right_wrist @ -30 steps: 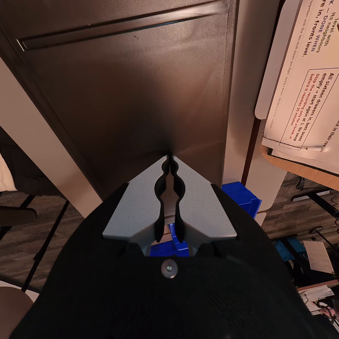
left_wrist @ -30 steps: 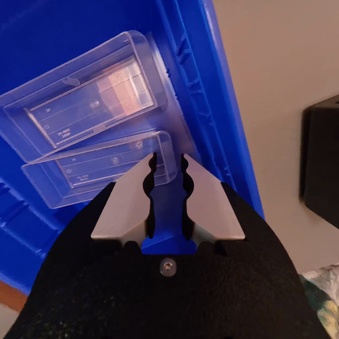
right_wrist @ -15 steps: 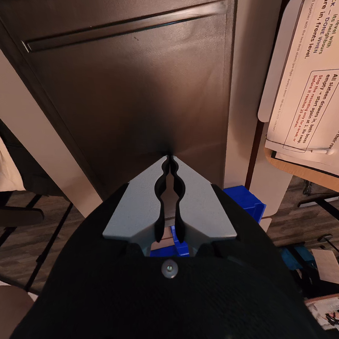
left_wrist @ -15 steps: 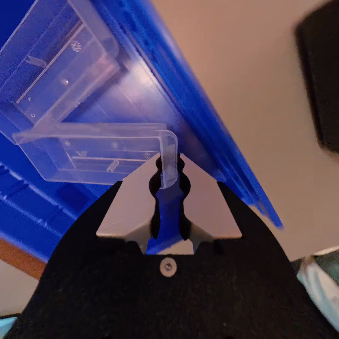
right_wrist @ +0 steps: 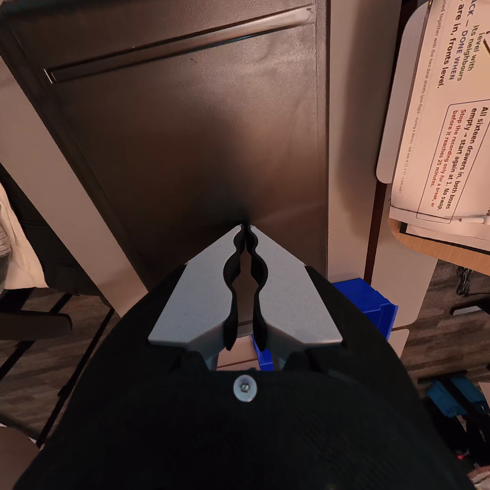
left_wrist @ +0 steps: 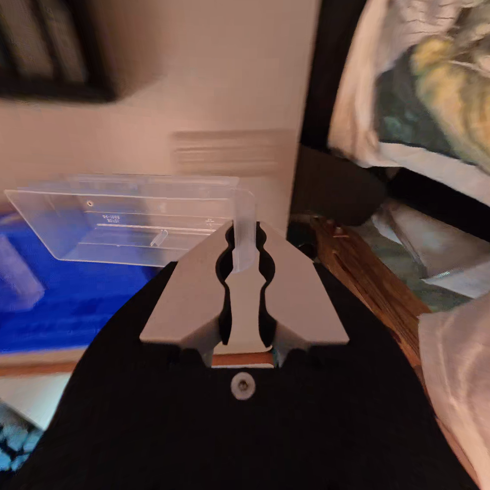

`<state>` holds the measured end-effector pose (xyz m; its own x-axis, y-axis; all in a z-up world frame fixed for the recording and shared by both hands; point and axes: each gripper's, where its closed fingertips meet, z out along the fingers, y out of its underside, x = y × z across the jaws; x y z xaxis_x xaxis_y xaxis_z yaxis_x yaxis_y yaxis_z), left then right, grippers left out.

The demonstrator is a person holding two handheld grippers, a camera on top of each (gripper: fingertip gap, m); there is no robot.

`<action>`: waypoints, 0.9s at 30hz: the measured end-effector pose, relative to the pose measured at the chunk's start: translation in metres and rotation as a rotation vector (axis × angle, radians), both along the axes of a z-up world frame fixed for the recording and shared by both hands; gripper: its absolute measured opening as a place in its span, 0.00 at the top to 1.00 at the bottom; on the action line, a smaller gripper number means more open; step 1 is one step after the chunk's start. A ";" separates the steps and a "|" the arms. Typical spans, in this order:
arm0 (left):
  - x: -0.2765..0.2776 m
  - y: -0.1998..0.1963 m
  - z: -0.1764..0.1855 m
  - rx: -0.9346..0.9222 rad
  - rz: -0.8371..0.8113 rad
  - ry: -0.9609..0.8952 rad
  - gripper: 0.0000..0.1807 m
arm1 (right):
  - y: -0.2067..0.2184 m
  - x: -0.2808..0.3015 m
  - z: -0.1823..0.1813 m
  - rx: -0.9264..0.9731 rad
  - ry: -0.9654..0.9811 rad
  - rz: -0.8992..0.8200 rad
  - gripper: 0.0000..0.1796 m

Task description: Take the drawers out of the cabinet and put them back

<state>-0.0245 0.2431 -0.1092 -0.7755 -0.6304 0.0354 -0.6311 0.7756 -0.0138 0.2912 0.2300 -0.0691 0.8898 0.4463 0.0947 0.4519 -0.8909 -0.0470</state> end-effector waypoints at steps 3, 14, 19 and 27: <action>-0.003 -0.048 -0.017 -0.089 -0.153 0.085 0.94 | 0.000 0.000 0.000 0.009 0.022 -0.008 1.00; 0.095 -0.148 -0.022 -0.250 -0.365 0.054 0.94 | 0.000 0.000 0.000 0.024 0.057 -0.009 1.00; 0.115 -0.159 -0.028 -0.283 -0.315 0.115 0.94 | 0.000 0.000 0.000 0.019 0.059 0.006 1.00; 0.131 -0.157 -0.048 -0.225 -0.224 0.213 0.94 | 0.000 -0.001 0.000 0.012 0.062 0.044 1.00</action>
